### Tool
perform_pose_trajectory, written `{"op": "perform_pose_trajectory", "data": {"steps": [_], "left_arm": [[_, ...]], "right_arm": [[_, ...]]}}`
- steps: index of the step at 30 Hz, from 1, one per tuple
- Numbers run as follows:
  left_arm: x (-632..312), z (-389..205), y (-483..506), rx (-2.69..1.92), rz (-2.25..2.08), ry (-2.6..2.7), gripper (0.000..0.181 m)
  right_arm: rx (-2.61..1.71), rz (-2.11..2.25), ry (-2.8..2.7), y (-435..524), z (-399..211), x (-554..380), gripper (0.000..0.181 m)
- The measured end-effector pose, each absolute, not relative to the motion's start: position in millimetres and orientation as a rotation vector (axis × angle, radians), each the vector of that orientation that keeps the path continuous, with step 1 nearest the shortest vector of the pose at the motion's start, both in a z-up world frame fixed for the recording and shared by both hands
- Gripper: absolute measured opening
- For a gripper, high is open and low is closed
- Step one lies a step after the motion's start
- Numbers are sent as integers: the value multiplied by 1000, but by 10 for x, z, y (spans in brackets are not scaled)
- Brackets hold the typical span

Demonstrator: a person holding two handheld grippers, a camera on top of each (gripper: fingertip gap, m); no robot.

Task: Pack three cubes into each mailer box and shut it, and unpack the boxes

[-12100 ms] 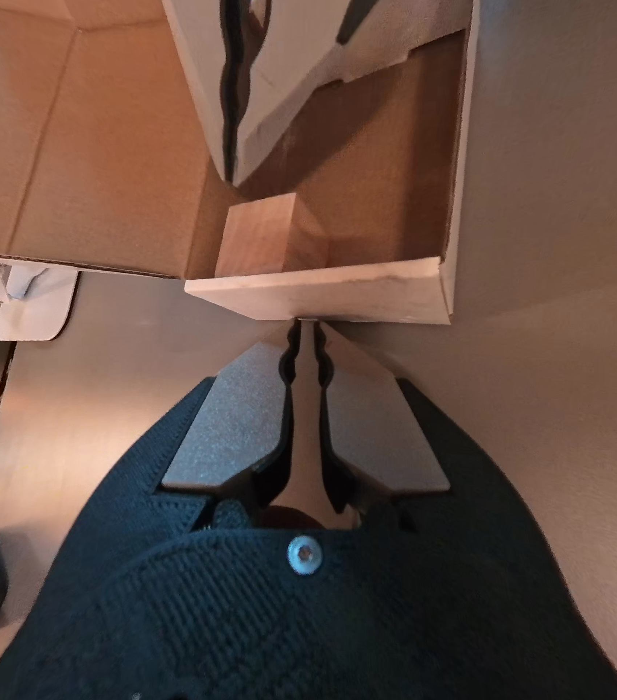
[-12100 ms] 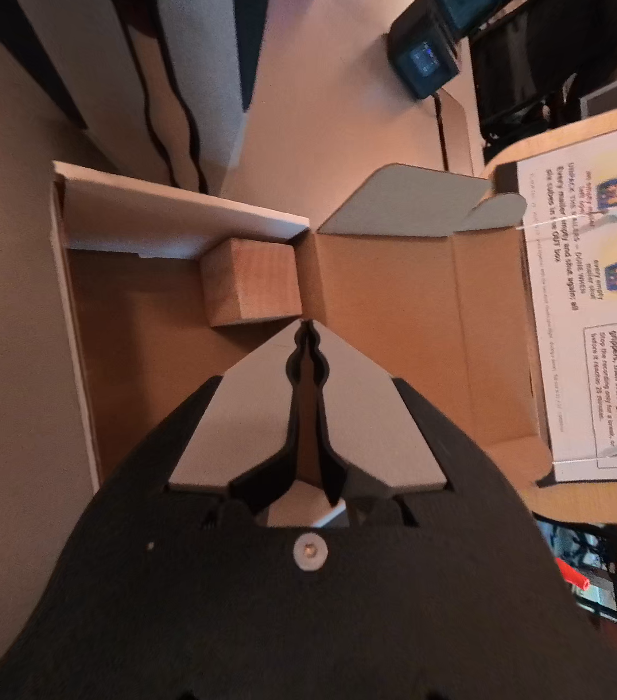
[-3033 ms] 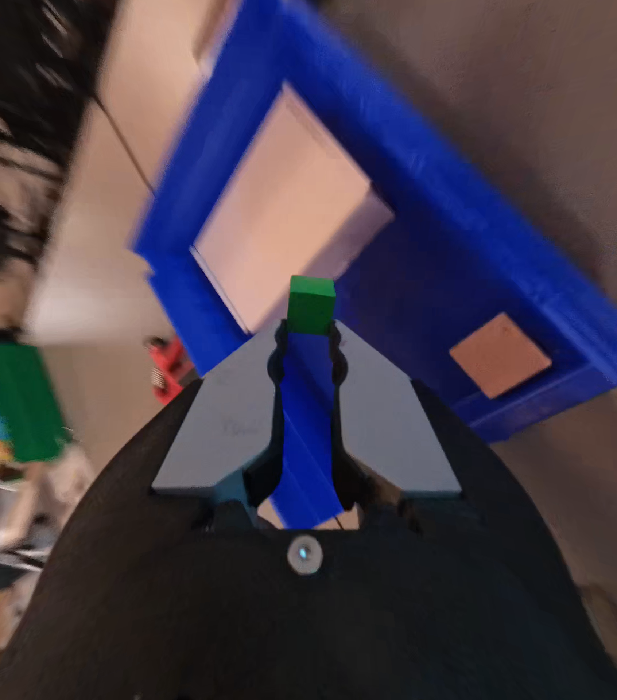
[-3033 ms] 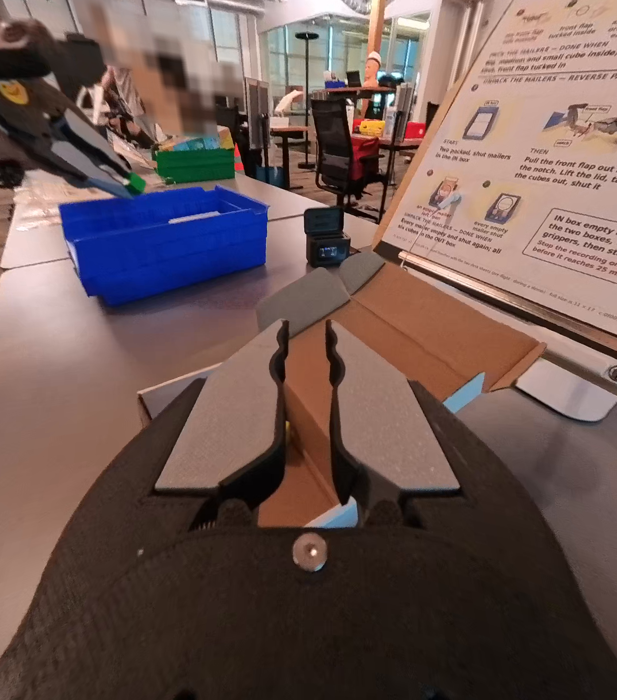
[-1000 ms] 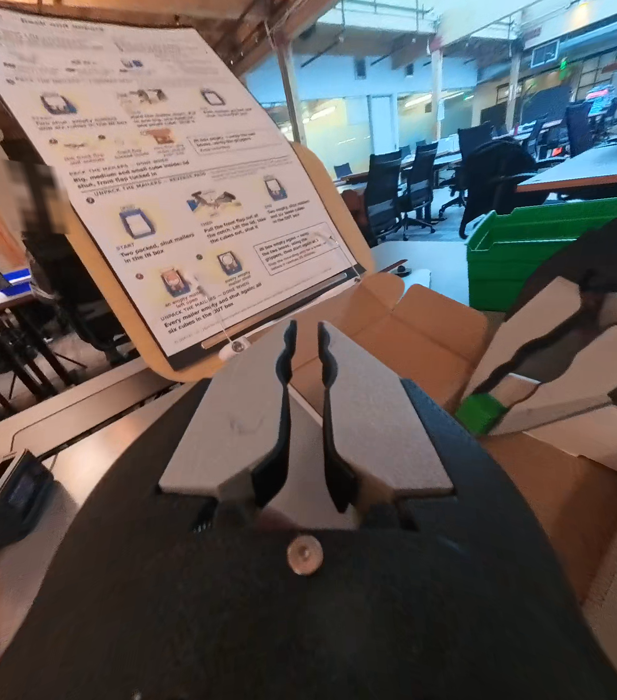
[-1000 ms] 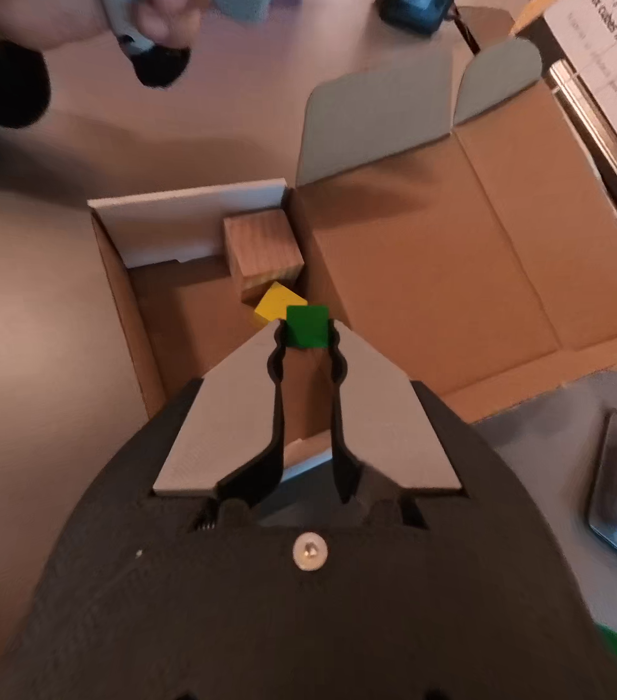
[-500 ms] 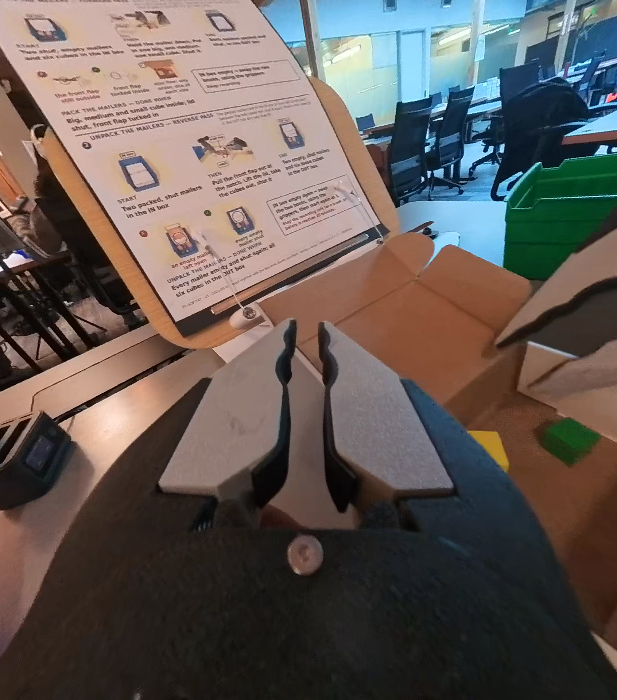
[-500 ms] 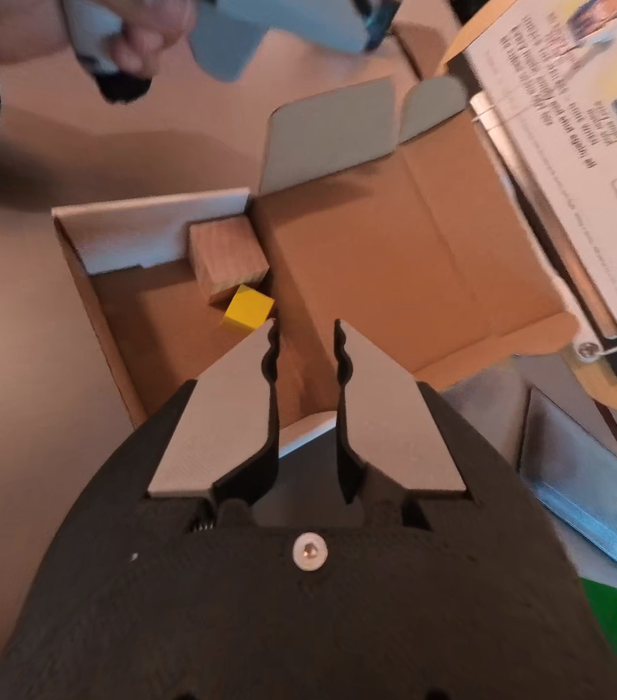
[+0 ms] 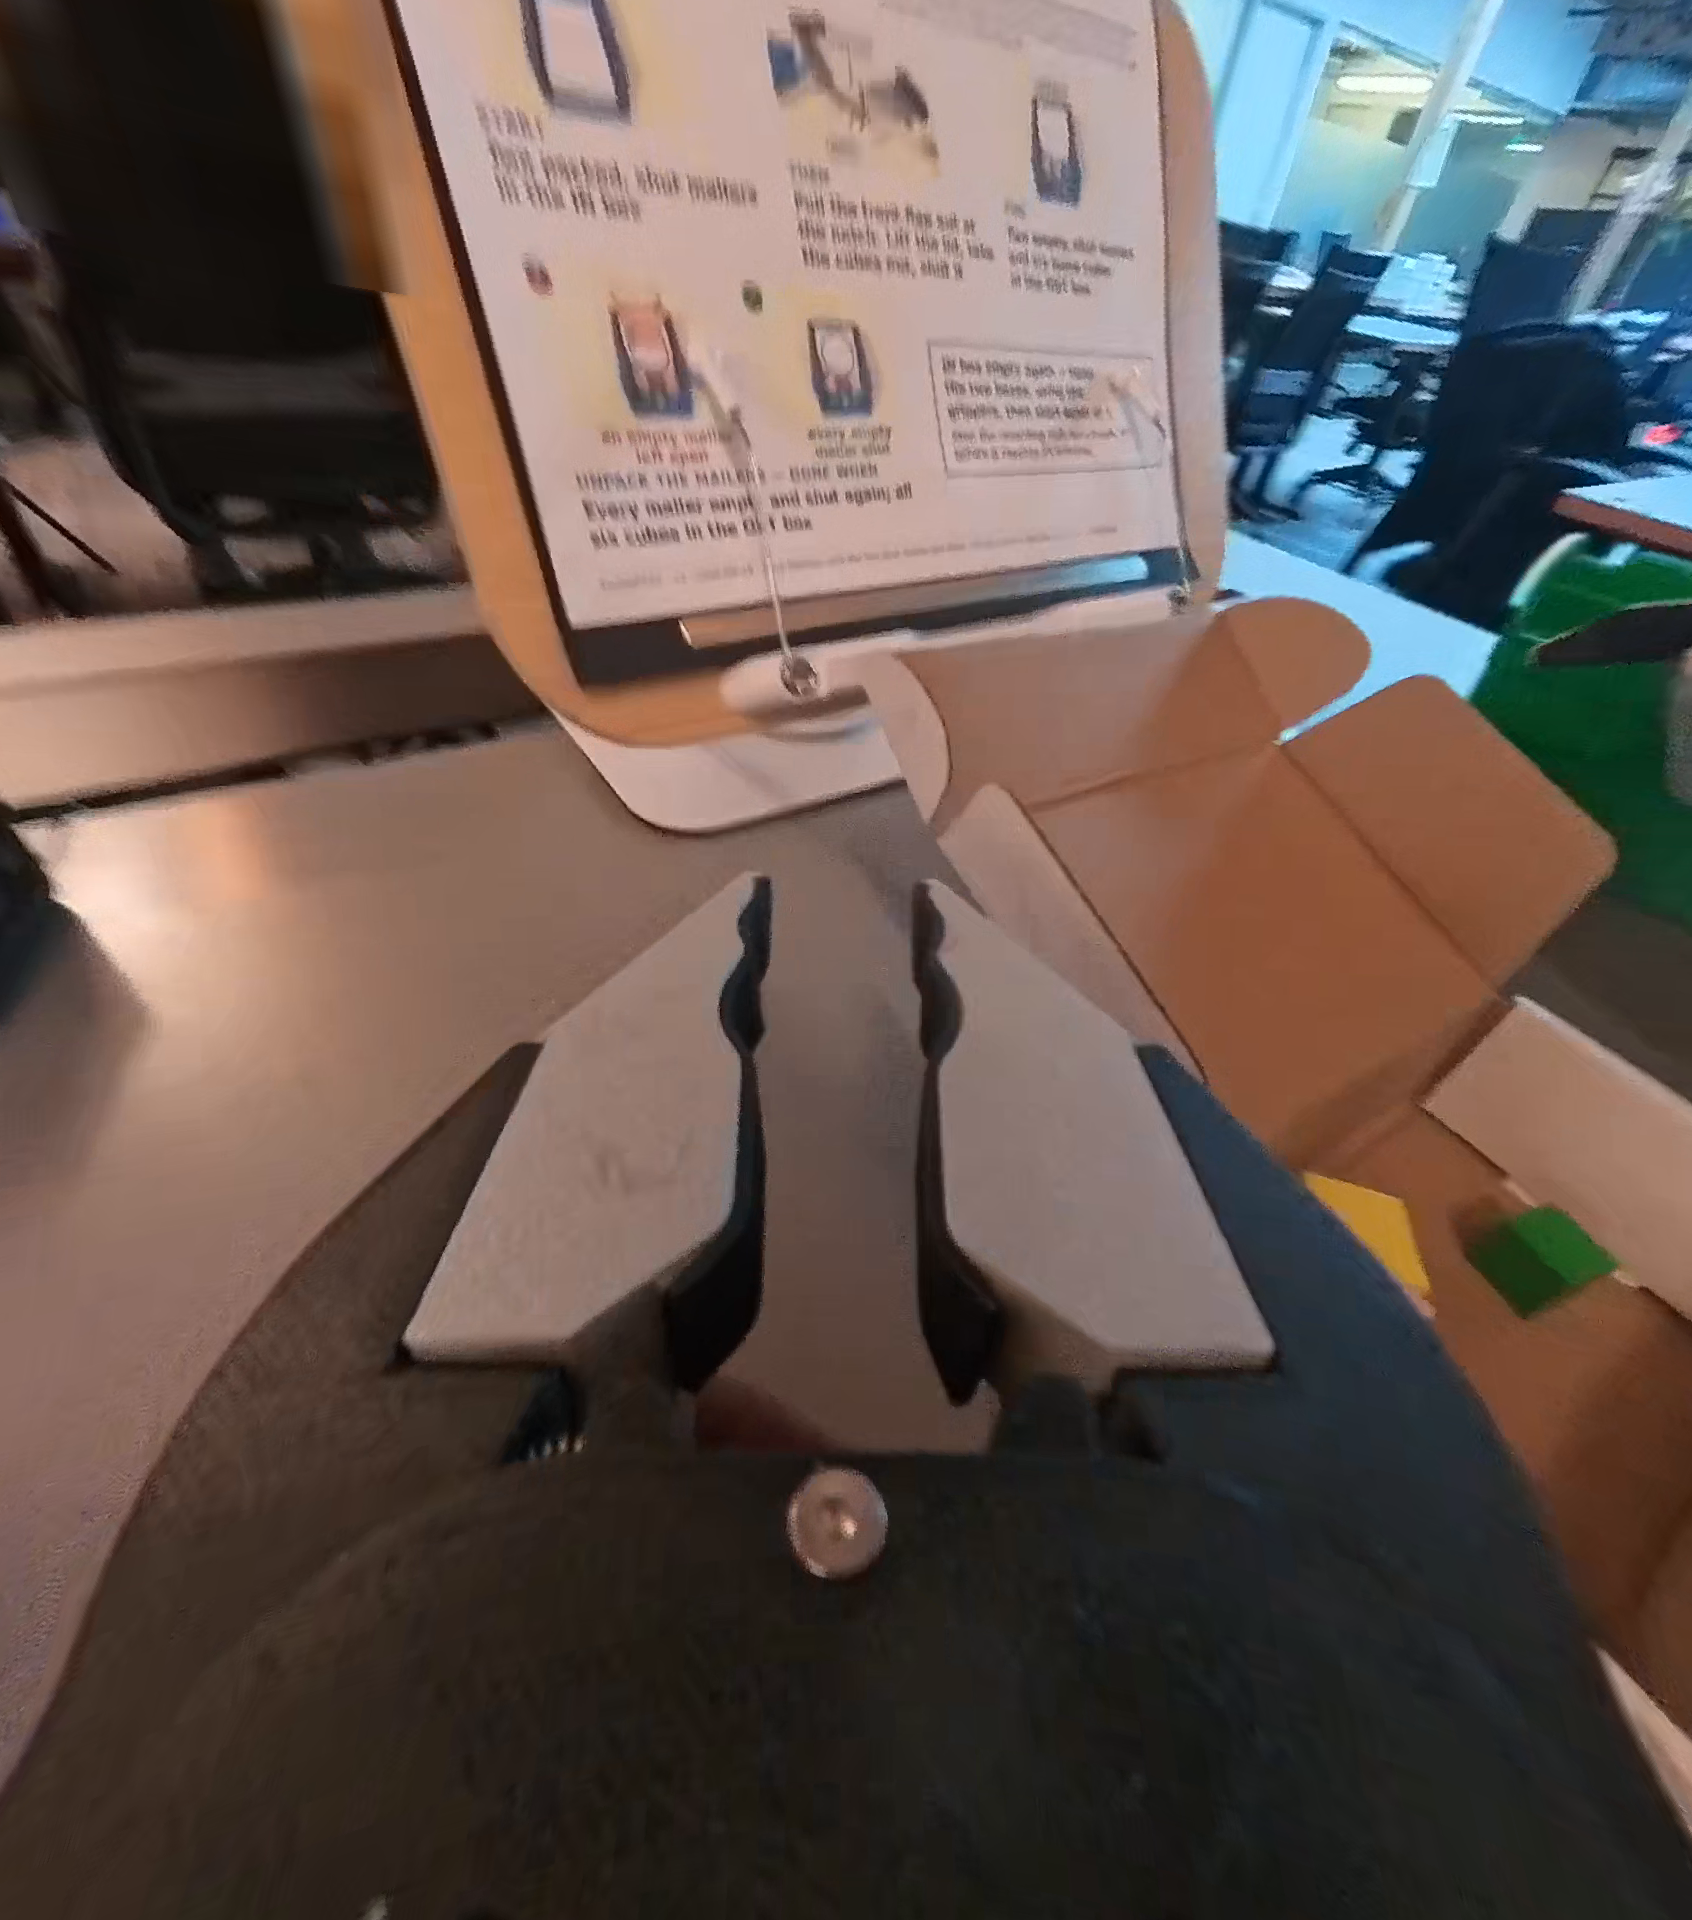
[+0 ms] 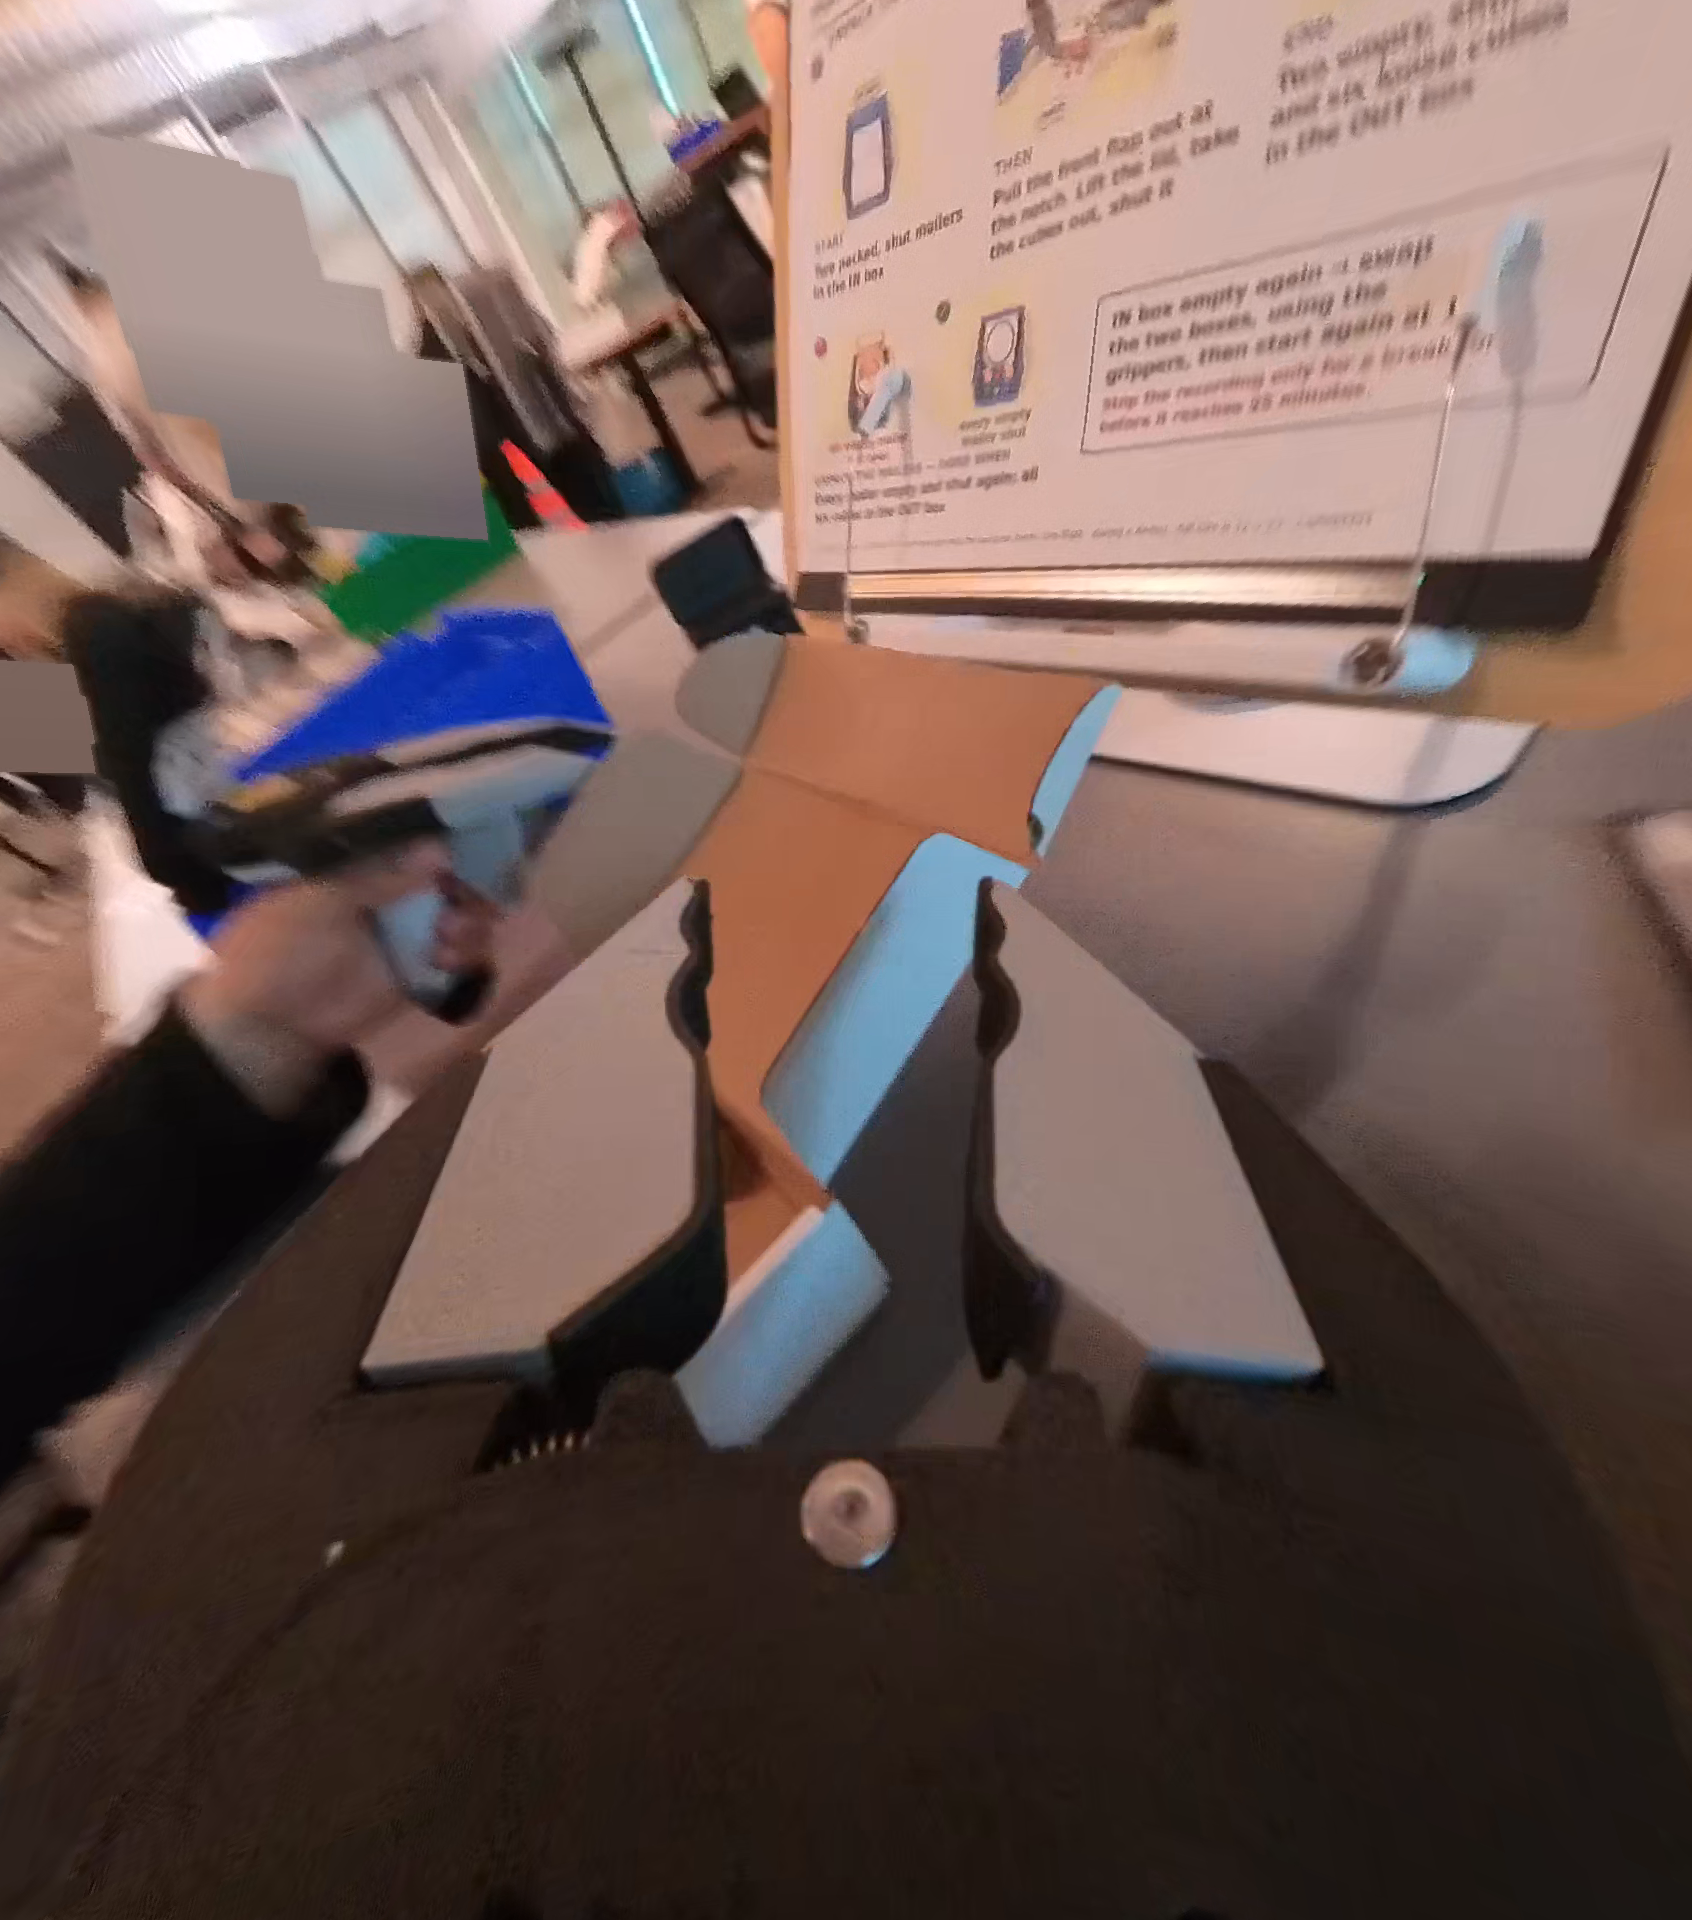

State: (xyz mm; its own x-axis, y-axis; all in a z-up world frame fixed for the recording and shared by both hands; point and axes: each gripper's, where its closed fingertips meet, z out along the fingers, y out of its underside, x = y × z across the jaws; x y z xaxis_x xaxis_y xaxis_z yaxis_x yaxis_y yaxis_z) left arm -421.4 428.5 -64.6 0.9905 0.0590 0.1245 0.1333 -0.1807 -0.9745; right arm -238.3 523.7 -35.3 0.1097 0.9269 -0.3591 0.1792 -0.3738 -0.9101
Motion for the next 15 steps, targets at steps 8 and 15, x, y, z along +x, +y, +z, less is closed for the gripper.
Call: {"op": "perform_pose_trajectory", "data": {"steps": [8, 15], "left_arm": [[-3830, -803, 4344, -1729, -797, -229, 37], [-3688, -771, 4302, -1678, -995, -178, 30]], "right_arm": [[-1896, 1794, -899, 5313, -668, -2467, 54], [-1864, 2252, -810, 5219, -712, -2558, 41]]}}
